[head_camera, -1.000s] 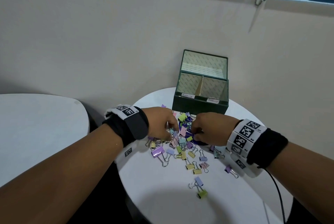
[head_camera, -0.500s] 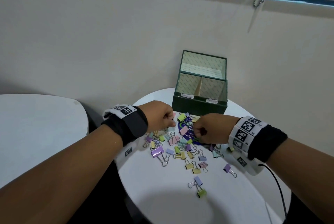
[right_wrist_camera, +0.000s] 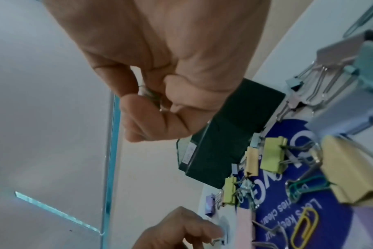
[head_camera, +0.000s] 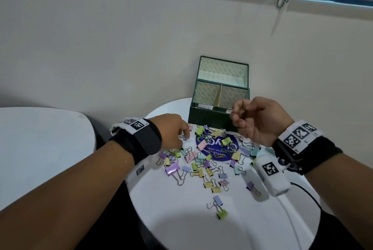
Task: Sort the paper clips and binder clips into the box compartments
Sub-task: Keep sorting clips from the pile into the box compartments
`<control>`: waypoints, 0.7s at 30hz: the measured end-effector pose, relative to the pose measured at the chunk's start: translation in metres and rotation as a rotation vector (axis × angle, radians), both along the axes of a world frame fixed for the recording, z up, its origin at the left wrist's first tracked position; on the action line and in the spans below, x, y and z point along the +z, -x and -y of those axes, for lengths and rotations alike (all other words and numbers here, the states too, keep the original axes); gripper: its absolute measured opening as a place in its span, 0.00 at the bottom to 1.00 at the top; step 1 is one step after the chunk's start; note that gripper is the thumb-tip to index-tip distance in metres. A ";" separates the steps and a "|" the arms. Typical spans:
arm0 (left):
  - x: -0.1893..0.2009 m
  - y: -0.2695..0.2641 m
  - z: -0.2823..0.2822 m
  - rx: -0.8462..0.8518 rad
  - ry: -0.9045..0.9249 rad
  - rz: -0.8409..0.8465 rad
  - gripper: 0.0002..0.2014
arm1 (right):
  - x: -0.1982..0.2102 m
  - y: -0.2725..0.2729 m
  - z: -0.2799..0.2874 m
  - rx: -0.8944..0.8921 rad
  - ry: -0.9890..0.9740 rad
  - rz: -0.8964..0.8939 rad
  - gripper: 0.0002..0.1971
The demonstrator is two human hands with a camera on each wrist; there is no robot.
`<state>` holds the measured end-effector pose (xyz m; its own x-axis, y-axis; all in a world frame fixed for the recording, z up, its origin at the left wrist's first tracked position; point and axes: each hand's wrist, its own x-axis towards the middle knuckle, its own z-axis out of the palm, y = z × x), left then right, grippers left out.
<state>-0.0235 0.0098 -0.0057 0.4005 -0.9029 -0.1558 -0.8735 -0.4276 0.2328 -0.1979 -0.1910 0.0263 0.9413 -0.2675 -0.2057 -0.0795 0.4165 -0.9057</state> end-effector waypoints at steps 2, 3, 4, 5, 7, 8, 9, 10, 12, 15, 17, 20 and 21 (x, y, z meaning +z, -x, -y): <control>0.000 0.000 0.001 -0.004 0.017 0.010 0.11 | -0.001 -0.003 -0.001 -0.028 0.156 -0.067 0.05; 0.000 -0.001 0.002 0.001 0.031 0.011 0.10 | -0.002 -0.005 -0.003 -0.029 0.326 -0.139 0.05; 0.001 -0.001 0.001 0.010 0.042 0.009 0.09 | -0.003 -0.007 -0.006 -0.004 0.562 -0.225 0.07; 0.001 -0.001 0.001 0.020 0.041 0.007 0.08 | -0.003 -0.009 -0.012 0.060 0.835 -0.311 0.08; 0.001 -0.001 -0.001 0.017 0.000 0.004 0.08 | -0.008 -0.012 -0.025 0.279 1.322 -0.420 0.04; 0.000 -0.001 -0.001 0.002 -0.026 0.006 0.11 | -0.012 -0.013 -0.032 0.377 1.476 -0.451 0.02; -0.001 -0.001 -0.002 -0.012 -0.045 0.013 0.13 | -0.016 -0.015 -0.038 0.440 1.587 -0.489 0.01; -0.001 -0.001 -0.001 -0.022 -0.049 0.017 0.14 | -0.020 -0.016 -0.042 0.472 1.669 -0.523 0.02; -0.003 -0.002 -0.001 -0.037 -0.031 0.015 0.10 | -0.024 -0.018 -0.045 0.485 1.728 -0.562 0.04; -0.003 0.000 0.000 -0.083 -0.005 0.017 0.02 | -0.029 -0.019 -0.042 0.485 1.655 -0.587 0.05; -0.003 0.002 -0.001 -0.099 0.029 0.017 0.04 | -0.032 -0.019 -0.042 0.521 1.640 -0.627 0.03; 0.000 0.001 -0.001 -0.061 0.096 0.062 0.08 | -0.026 -0.017 -0.033 0.492 1.586 -0.622 0.07; 0.001 -0.001 -0.001 -0.037 0.117 0.087 0.08 | -0.020 -0.015 -0.027 0.427 1.495 -0.575 0.10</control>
<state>-0.0221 0.0113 -0.0046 0.3744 -0.9272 -0.0147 -0.9070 -0.3695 0.2021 -0.1824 -0.1637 0.0061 0.8907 -0.2953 -0.3456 -0.3965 -0.8765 -0.2730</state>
